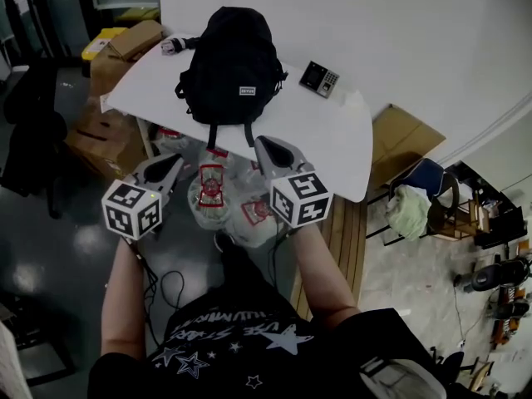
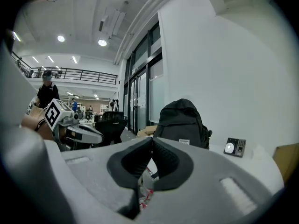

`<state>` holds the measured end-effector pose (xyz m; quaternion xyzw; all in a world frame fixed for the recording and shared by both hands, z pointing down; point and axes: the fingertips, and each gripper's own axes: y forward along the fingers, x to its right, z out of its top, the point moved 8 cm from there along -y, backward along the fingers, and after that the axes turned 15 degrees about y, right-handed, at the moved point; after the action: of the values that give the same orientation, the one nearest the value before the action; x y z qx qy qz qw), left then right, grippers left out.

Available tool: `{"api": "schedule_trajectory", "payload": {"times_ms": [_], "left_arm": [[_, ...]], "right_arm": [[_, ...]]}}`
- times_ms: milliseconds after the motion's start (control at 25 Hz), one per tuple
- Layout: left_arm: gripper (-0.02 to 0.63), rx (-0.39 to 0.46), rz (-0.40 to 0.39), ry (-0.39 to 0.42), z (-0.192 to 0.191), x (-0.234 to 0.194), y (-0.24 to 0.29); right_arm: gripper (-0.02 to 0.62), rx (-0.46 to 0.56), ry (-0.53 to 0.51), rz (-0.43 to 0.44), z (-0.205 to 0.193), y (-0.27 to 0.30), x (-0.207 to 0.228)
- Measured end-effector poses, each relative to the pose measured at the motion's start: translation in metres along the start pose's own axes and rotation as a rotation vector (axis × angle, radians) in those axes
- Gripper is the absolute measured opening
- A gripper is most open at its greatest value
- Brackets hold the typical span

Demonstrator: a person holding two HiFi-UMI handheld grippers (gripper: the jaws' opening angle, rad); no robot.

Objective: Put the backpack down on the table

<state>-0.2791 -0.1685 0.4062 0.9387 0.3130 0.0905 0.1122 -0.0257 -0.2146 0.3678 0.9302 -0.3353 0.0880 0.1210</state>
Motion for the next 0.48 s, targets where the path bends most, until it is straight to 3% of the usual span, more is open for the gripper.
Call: {"api": "schedule_trajectory", "payload": {"times_ms": [480], "left_arm": [[0.006,0.019,-0.106,0.038,-0.006,0.070,-0.031]], "right_arm": [[0.000,-0.079,-0.032,-0.049,-0.042,-0.070,-0.045]]}}
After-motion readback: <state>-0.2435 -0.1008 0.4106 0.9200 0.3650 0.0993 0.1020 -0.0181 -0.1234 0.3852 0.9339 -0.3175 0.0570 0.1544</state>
